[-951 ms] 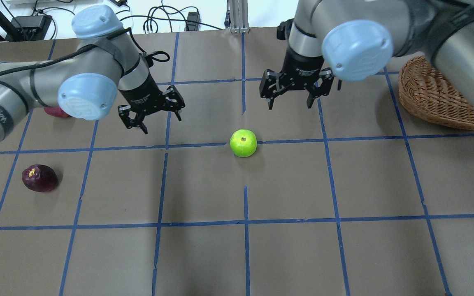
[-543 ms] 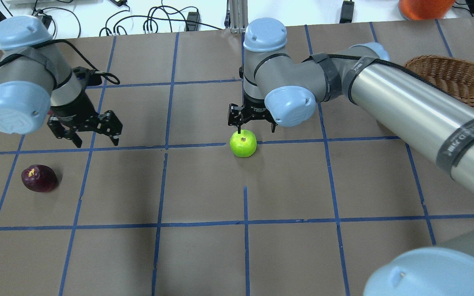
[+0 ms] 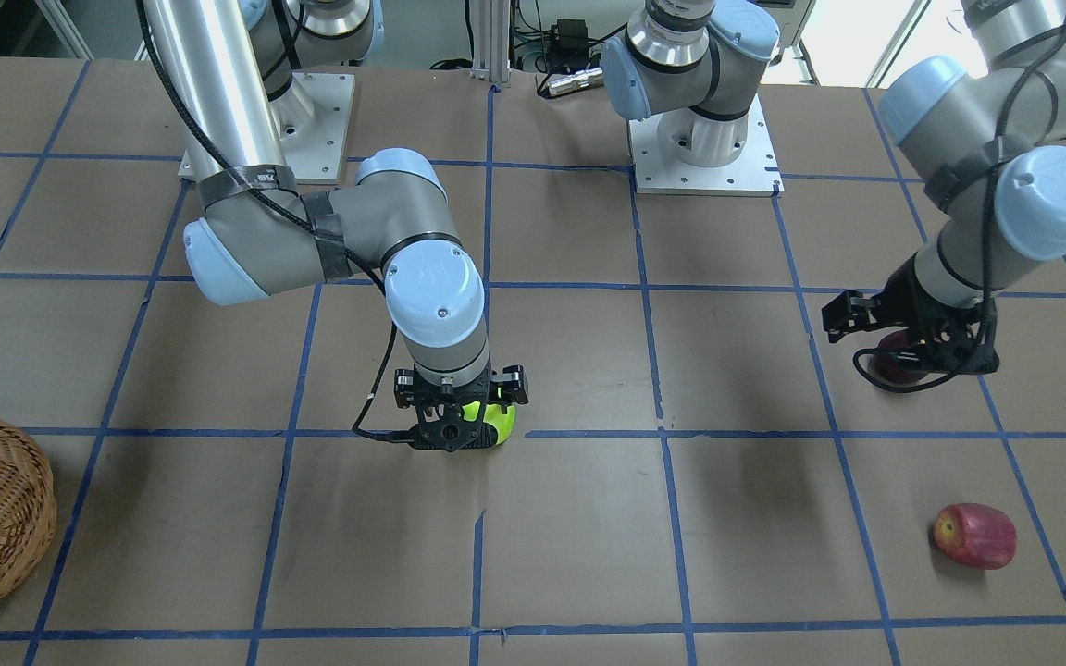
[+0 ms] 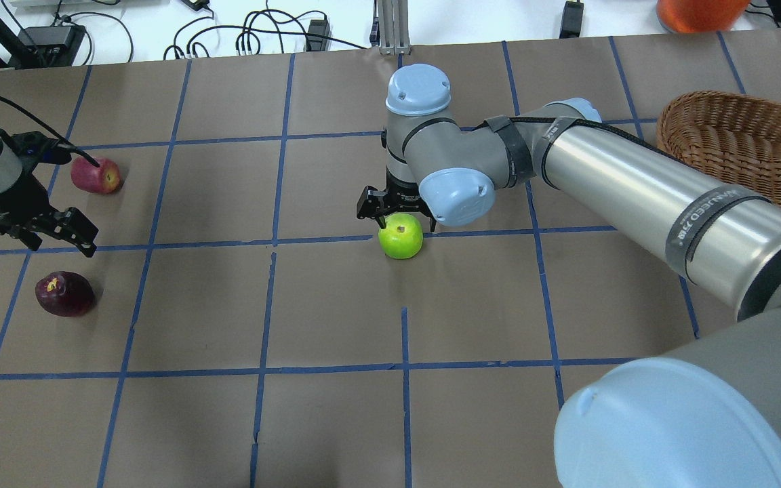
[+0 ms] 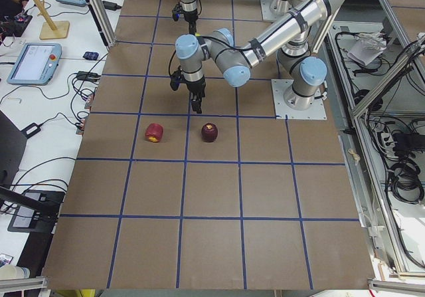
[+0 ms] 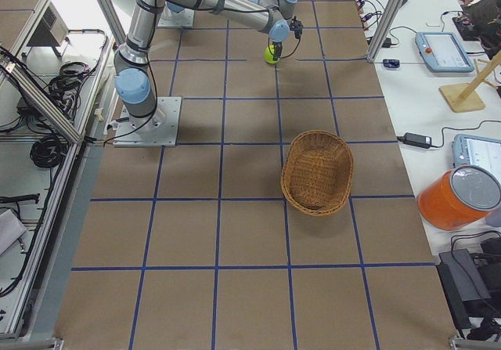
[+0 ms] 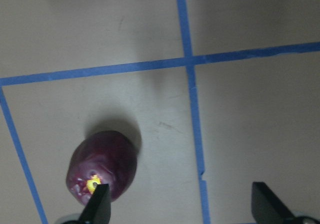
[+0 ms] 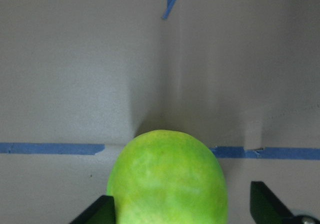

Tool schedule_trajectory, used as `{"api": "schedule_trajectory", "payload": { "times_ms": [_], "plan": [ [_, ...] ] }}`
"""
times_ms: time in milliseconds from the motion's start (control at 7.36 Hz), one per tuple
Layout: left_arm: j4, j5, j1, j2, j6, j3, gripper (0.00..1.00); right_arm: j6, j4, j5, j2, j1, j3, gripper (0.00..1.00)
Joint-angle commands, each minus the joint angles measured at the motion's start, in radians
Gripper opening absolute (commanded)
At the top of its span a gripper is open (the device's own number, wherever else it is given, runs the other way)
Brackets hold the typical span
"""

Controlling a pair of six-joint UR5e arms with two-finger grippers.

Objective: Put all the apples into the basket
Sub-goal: 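Carry the green apple to the basket while left grasps the red apple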

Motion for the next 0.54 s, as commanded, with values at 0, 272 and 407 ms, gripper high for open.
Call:
{"api": "schedule_trajectory", "payload": {
  "times_ms": [0,272,407],
  "plan": [
    [0.083,0.003,0.073,-0.024,0.130,-0.063,1.00,0.015,-0.012,0.013,0.024,0.013,0.002,1.00],
    [0.136,-0.001,0.138,-0.059,0.135,-0.100,1.00,0.016,-0.012,0.013,0.029,0.017,0.006,1.00],
    [0.141,0.000,0.139,-0.070,0.135,-0.111,1.00,0.004,-0.013,0.010,0.036,0.015,0.003,1.00]
  ]
}}
